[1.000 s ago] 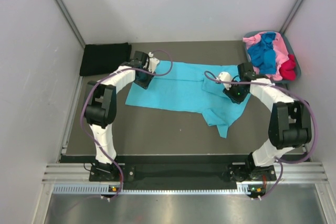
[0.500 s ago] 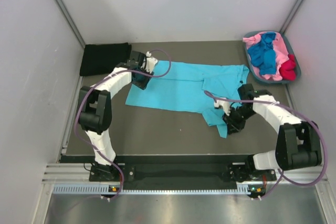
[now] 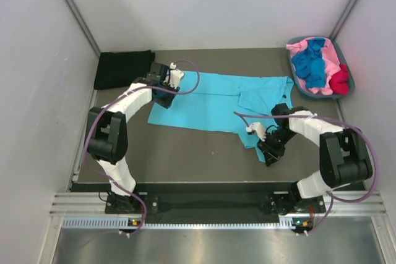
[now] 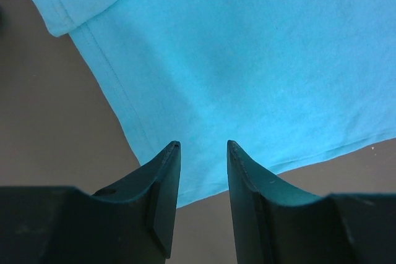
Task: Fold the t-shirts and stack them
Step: Fold the tshirt
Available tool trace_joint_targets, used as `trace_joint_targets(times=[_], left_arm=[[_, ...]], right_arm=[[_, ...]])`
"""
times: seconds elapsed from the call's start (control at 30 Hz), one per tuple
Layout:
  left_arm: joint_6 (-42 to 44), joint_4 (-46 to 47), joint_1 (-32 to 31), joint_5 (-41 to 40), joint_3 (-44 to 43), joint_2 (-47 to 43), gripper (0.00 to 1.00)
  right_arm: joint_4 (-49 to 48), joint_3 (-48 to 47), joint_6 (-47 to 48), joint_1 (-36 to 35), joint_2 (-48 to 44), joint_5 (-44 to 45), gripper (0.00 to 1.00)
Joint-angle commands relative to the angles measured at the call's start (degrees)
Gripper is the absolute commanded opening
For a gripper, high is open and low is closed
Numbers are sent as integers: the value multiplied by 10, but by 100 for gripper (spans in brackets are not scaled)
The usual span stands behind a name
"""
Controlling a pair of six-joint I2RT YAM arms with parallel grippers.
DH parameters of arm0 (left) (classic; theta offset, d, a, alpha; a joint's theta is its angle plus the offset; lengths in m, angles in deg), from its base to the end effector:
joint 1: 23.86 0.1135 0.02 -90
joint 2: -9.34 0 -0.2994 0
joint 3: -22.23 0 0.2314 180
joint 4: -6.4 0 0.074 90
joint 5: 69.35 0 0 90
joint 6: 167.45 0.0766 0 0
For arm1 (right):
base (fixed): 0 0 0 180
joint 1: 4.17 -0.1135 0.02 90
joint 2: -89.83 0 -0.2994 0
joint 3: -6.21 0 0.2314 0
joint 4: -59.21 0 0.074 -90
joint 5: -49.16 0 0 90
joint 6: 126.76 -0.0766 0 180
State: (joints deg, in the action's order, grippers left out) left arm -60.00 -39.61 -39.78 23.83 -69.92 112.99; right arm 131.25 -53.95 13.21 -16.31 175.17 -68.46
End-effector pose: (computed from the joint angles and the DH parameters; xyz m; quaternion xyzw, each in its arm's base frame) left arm 0.3818 -0.1133 0.2314 0.2830 0.9171 -0.0229 0.2800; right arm 0.1756 0.0741 0.1727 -0.4871 0.8380 0.2452 0.0194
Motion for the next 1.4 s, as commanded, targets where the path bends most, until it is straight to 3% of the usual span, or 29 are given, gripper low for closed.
trace_joint_targets(times=[0.0, 0.17, 0.3, 0.5, 1.37], left_arm=[[-7, 14, 2, 15, 10, -41, 41], [0, -13, -6, 97, 8, -56, 39], [-8, -8, -16, 93, 11, -58, 39], [-7, -7, -16, 84, 6, -52, 39], [-10, 0, -16, 55, -11, -29, 39]], right_arm=[[-38, -27, -28, -10, -5, 9, 30], [-68, -31, -58, -10, -18, 39, 31], [-67, -45, -65, -10, 3, 41, 29], [-92, -72, -62, -10, -47, 77, 29], [-125, -94, -57, -27, 40, 63, 33]])
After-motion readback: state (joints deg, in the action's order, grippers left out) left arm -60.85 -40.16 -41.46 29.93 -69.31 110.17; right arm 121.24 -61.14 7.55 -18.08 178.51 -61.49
